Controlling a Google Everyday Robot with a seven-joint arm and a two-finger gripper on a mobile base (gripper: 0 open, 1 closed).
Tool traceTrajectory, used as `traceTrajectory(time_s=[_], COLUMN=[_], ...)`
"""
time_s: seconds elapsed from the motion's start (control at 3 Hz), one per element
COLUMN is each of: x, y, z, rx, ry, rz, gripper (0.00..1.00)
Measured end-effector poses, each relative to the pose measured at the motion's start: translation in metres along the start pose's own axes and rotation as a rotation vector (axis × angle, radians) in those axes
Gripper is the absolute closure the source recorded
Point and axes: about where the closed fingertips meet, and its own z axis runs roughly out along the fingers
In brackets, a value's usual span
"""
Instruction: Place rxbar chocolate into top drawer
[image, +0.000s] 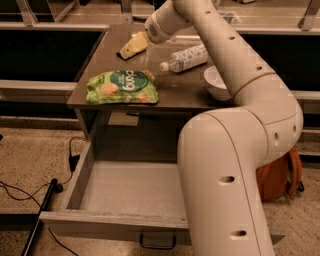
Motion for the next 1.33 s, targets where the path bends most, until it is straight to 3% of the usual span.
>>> traceTrajectory(time_s=[0.33, 0.67, 1.33], x=[0.0, -0.003, -0.002], y=[-0.001, -0.011, -0.055], z=[0.002, 0.023, 0.046], rx=[-0.001, -0.005, 0.107], ry=[-0.007, -0.07, -0.169], rz=[-0.006, -0.057, -0.097], gripper=[0.0, 0.0, 0.0])
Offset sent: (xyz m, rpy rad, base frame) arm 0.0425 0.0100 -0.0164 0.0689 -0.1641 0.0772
